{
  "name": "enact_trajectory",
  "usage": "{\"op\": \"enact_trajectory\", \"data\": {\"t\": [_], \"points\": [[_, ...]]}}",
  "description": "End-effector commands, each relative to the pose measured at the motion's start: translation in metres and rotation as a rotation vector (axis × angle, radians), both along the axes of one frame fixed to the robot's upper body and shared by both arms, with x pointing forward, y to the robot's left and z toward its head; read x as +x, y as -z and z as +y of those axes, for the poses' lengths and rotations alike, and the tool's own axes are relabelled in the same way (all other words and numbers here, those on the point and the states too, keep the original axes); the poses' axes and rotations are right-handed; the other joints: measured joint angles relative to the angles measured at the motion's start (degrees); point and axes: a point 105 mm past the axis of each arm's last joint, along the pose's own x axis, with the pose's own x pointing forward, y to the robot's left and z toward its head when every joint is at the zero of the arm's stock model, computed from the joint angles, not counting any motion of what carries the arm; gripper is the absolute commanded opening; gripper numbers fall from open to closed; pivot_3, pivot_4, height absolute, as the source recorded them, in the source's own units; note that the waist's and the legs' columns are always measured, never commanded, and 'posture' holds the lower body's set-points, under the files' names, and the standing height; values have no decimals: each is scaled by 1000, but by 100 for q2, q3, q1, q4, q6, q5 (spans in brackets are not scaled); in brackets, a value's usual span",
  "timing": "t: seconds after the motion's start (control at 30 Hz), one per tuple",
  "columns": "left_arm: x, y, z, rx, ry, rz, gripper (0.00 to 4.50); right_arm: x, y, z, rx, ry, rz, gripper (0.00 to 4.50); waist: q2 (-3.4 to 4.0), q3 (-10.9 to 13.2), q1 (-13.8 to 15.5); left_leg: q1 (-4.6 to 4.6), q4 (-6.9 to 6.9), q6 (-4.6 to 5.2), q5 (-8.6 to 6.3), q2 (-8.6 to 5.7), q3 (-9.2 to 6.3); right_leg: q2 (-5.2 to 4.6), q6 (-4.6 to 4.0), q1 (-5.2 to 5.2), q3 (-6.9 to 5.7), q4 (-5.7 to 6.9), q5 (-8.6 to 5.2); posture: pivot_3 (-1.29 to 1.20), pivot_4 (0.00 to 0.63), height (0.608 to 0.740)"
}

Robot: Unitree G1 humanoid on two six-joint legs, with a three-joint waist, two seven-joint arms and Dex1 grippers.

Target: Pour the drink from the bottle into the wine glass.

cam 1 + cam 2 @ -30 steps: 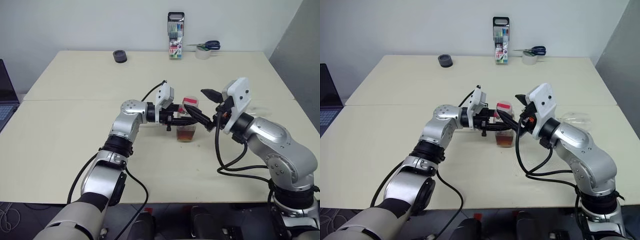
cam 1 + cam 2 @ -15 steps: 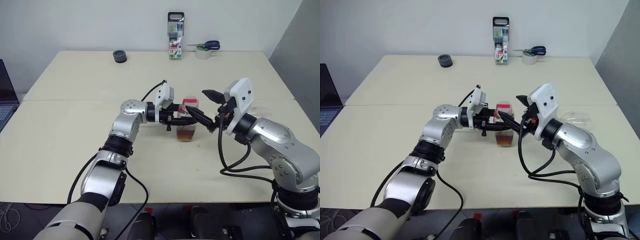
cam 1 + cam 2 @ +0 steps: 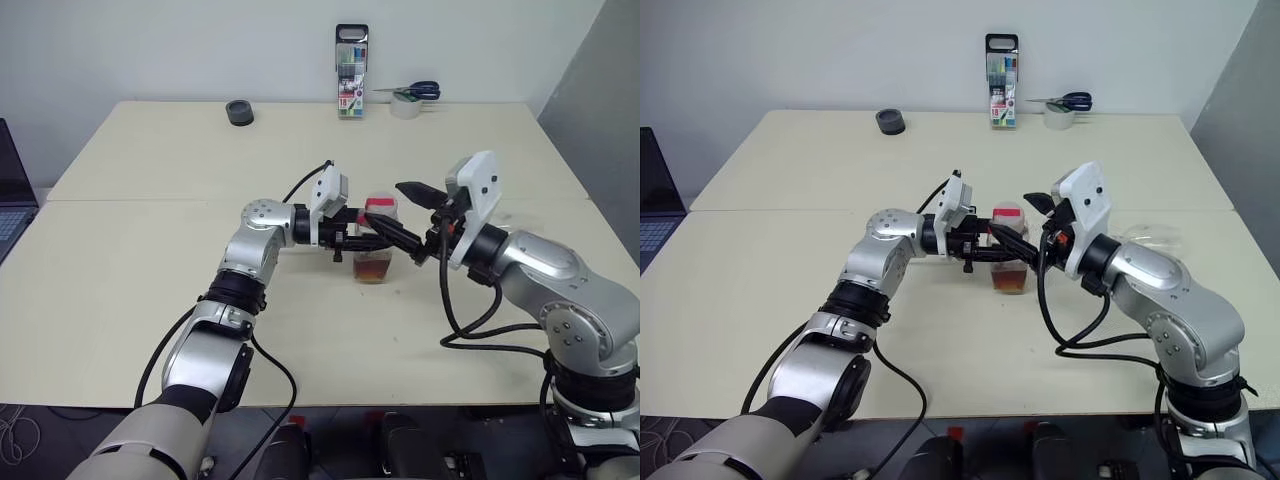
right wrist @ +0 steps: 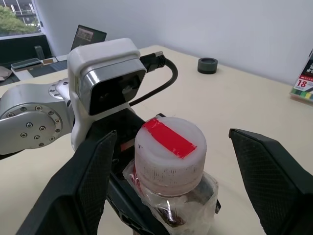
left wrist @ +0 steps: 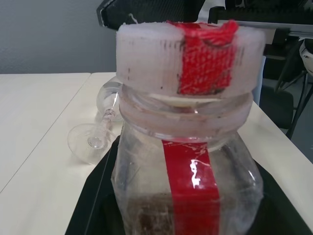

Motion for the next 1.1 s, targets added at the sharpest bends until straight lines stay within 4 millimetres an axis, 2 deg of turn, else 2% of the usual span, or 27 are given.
{"op": "enact_trajectory", "data": {"t": [0.03,0.1,0.2,0.33,0.37,0.53,0.7,0.87,1.0,1.1], "points": [[-3,-10,-2,-17,21,-49,1797,-2,-11,4,-15,-20,-63,3912,0,0,0,0,0,0,0,0,0,0,0,0,0,0,0,0,150,740],[-4,-10,-2,-17,22,-49,1797,-1,-10,6,-23,-26,-65,3912,0,0,0,0,0,0,0,0,0,0,0,0,0,0,0,0,150,740],[-4,-9,-2,-16,22,-50,1797,-1,-11,7,-21,-26,-74,3344,0,0,0,0,0,0,0,0,-1,0,0,0,-1,0,0,0,150,740],[-4,-9,-2,-16,22,-50,1797,-1,-13,8,-12,-22,-89,1932,0,0,0,0,0,0,0,1,0,0,0,0,0,0,0,0,150,740],[-4,-8,-2,-16,23,-49,1797,-1,-14,8,-8,-22,-90,1805,0,0,0,0,0,0,0,1,-1,0,0,0,-1,0,0,0,150,740],[-5,-7,-2,-14,24,-49,1797,-3,-15,8,-14,-21,-108,1807,0,0,0,0,0,-1,0,0,-1,0,0,0,-1,0,0,0,150,740],[-6,-5,-1,-15,21,-46,1795,-4,-23,3,-144,43,-287,1805,0,0,-1,0,0,0,0,-1,-1,0,0,0,0,-1,0,0,150,740],[-6,-3,0,-16,15,-41,1787,-6,-26,0,-171,57,-368,1723,0,0,0,0,0,-1,0,1,-1,1,0,0,-2,-1,0,0,150,740],[-7,-2,1,-16,11,-39,1787,-11,-26,-8,-109,71,-338,1723,0,0,2,0,0,-1,1,0,1,-1,0,0,1,0,0,0,150,740],[-5,-1,4,-16,-6,-35,1787,-13,-18,-31,-49,135,-235,1723,0,0,12,-2,0,-2,1,1,-4,-1,0,0,-2,-1,0,0,150,740]]}}
